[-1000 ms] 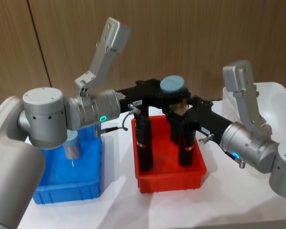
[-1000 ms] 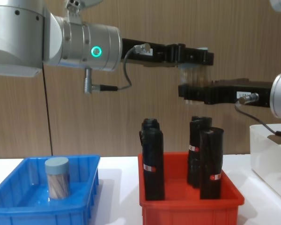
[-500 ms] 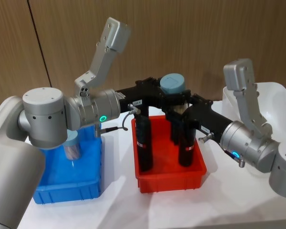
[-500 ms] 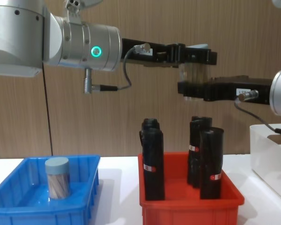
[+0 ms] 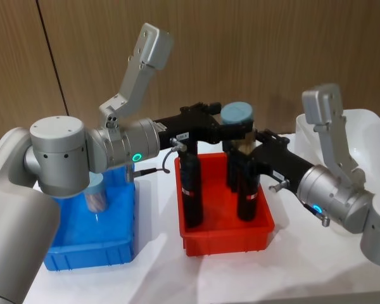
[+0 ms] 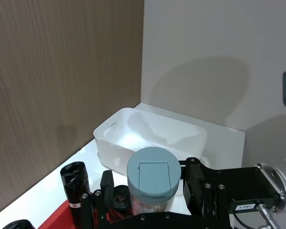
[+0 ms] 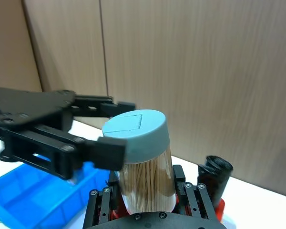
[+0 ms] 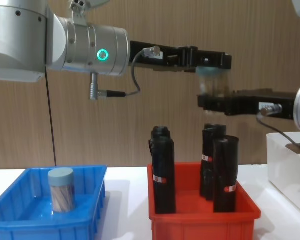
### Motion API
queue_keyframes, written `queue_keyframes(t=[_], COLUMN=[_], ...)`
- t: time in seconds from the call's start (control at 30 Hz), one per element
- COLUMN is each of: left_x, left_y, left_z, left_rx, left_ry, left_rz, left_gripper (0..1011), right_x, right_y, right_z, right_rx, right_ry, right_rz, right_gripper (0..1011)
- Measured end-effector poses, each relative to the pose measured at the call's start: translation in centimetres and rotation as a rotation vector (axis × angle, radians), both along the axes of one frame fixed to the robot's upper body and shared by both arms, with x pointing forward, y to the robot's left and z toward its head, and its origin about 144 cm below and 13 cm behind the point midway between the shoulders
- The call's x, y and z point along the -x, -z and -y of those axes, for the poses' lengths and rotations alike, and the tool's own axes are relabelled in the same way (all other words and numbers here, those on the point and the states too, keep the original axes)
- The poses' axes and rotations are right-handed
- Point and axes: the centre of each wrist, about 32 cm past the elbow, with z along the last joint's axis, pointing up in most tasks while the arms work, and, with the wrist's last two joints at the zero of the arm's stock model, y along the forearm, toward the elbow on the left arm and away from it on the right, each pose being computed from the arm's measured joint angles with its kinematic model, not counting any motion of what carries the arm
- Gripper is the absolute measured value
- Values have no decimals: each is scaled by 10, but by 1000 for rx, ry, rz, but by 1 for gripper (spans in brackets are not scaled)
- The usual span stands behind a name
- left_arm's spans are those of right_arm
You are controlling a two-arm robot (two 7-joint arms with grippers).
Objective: Pick the cotton swabs from the blue box and place them into the white box.
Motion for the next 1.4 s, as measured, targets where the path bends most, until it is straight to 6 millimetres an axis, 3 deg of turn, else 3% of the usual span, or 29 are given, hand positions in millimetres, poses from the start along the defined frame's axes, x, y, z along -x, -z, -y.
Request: queue_keyframes(t=[0.57, 1.4], left_x=[0, 0], left_y=[0, 0], left_z=[0, 0], left_rx=[0, 0], left_ry=[0, 0], left_rz=[0, 0], left_gripper=[1004, 1004], right_x=[-5, -25], right_y=[24, 50], right_z=[32, 115], right_rx=[0, 8], right_ry=[161, 522], right_rz=[-52, -88], right_gripper=[669, 669])
